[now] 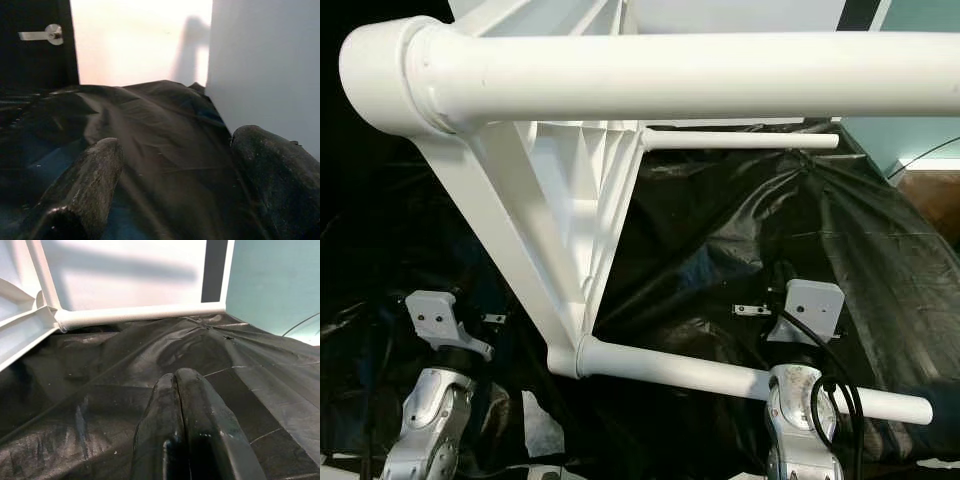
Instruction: Building children table
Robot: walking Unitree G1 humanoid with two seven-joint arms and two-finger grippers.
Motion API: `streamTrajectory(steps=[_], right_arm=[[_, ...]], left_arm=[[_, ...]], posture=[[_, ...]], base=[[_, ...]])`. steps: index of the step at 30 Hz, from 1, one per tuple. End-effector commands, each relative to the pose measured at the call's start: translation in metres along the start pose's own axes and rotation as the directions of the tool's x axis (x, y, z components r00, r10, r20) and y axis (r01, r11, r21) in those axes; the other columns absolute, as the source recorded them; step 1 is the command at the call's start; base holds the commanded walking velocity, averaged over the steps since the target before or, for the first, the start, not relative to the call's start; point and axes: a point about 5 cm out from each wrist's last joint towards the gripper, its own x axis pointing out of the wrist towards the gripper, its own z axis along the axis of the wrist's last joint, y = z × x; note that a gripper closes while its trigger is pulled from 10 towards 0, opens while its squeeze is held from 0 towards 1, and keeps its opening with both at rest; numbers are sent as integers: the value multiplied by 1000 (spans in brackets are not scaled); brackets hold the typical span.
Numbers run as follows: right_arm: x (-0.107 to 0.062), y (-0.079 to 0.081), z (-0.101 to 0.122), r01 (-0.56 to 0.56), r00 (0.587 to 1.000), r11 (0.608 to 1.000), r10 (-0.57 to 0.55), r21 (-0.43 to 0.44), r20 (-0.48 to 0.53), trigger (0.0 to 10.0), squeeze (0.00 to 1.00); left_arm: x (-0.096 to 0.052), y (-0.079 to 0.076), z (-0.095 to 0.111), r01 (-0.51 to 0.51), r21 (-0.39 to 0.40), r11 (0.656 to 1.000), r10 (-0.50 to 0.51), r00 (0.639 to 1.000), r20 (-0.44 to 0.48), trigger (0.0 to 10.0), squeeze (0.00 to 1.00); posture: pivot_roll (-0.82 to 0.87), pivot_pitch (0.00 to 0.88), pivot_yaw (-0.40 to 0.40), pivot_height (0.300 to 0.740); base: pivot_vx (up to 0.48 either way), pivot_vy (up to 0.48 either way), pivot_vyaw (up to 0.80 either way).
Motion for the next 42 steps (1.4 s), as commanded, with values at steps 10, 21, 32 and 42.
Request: streamTrajectory(steps=[10,21,32,42], right_arm=[[-3,9,15,-66,993,981,82,-180,80,10000,0],[-3,7,6,-53,997,980,62,-193,39,10000,0],[2,10,0,-83,996,973,87,-216,9,10000,0],[6,10,-4,-100,995,967,103,-233,1,10000,0]], left_arm=[[-4,2,-4,-18,40,999,19,999,-33,10000,0],[-19,2,-12,99,152,983,-85,992,-95,10000,0],[-44,6,-2,196,189,962,-182,979,-86,10000,1000],[-55,-9,10,368,46,929,-363,928,-88,10000,0]], posture=[[-43,26,15,740],[-38,28,11,740],[7,28,-14,740],[23,23,-33,740]], base=[[0,0,0],[0,0,0],[0,0,0],[0,0,0]])
